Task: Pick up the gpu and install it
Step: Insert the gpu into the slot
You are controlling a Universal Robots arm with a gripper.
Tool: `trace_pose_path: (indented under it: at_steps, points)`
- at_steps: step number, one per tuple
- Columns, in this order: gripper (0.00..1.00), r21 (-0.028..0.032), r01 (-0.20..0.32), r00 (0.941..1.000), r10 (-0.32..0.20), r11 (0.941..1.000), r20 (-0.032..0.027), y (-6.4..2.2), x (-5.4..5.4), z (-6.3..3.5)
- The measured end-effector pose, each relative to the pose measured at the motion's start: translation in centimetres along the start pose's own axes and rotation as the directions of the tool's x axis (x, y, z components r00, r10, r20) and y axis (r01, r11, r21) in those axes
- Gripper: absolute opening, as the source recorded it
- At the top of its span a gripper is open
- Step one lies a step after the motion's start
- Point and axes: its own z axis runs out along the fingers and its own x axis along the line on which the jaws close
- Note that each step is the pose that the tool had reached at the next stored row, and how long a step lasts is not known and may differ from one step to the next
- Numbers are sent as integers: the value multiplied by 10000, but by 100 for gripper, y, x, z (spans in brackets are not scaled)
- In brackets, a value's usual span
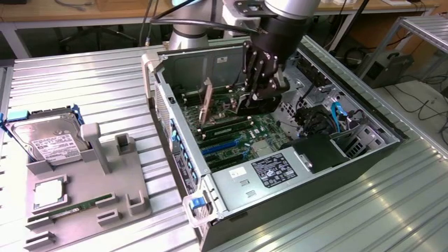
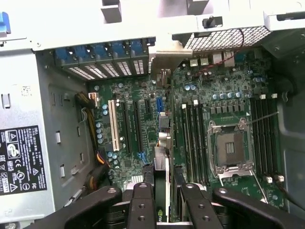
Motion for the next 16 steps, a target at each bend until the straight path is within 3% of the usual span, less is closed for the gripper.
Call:
trace_pose_path:
  at_steps: [7, 11, 16]
  points:
    - [26, 163, 72, 10000, -72, 9998, 12, 86, 10, 70]
    - [26, 212, 164, 9999, -164, 9996, 12, 138, 17, 139]
    - [26, 232, 291, 9996, -291, 9993, 8, 187, 23, 220]
